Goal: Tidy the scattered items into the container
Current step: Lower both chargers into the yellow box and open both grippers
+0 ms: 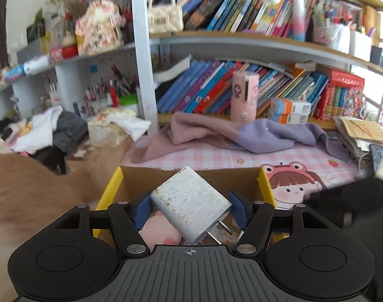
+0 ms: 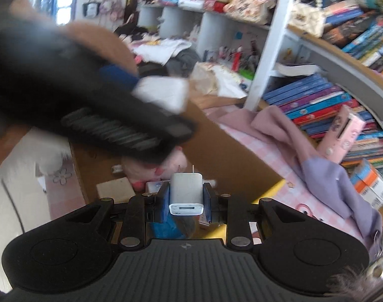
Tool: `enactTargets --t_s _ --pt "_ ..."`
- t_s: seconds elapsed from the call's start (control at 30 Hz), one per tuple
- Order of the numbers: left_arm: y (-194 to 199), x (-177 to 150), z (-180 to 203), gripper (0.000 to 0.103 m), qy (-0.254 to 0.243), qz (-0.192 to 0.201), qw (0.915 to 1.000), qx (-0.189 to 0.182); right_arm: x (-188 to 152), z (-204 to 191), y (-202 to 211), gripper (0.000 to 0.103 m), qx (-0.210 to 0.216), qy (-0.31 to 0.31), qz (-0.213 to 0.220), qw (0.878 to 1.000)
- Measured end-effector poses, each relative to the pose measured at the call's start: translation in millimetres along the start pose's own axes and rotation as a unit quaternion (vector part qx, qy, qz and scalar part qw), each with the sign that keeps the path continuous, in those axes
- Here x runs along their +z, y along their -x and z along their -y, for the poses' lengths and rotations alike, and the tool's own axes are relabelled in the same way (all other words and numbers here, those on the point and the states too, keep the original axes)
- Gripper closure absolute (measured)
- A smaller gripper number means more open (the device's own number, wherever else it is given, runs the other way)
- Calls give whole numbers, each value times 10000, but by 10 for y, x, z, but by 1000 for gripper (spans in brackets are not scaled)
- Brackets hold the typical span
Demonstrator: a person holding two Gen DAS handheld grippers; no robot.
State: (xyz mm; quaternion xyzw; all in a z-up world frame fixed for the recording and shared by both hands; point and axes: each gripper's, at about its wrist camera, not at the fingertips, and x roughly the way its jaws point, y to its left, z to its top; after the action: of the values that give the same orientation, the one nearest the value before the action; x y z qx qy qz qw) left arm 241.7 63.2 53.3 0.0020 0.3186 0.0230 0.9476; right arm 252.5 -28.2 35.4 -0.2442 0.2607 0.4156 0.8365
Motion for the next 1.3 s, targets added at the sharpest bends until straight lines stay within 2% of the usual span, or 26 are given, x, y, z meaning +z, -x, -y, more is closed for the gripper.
enactTargets --t_s 0.13,0.23,0.37,0.5,0.67,0.7,0.77,0.83,0.97,1.13,1.3 --pt "-500 88 -68 38 80 -703 9973 -221 10 -70 -262 78 106 339 -282 9990" --pt "-821 98 -53 38 -86 -1120 9931 -341 26 -120 -416 78 212 586 -540 9966" --pt "-1183 107 -45 38 -196 -1621 9856 -435 58 -79 -591 78 323 565 -886 9939" --pt "-1400 54 27 38 -460 -1974 9784 -397 43 -17 -684 78 459 416 -1108 9919" --pt "-1535 6 27 37 -493 -2227 9728 -396 13 27 -715 78 485 321 -1134 9918" --pt "-1534 20 25 37 -497 -2201 9734 -407 11 31 -713 78 469 307 -1123 9921" --pt "-1469 41 43 26 -629 -2024 9768 -308 13 46 -693 78 467 224 -1064 9930" --pt "-1344 67 56 24 -802 -1777 9807 -169 22 70 -620 66 473 75 -893 9948" --pt "-932 143 39 22 -847 -1221 9889 -87 28 82 -378 61 365 -11 -593 9976" --pt "-262 173 -13 19 -423 -319 9986 -50 -31 80 79 56 103 -275 -157 9994" --pt "343 33 -14 16 -53 268 9995 -152 -82 9 488 55 -397 -540 206 9975"
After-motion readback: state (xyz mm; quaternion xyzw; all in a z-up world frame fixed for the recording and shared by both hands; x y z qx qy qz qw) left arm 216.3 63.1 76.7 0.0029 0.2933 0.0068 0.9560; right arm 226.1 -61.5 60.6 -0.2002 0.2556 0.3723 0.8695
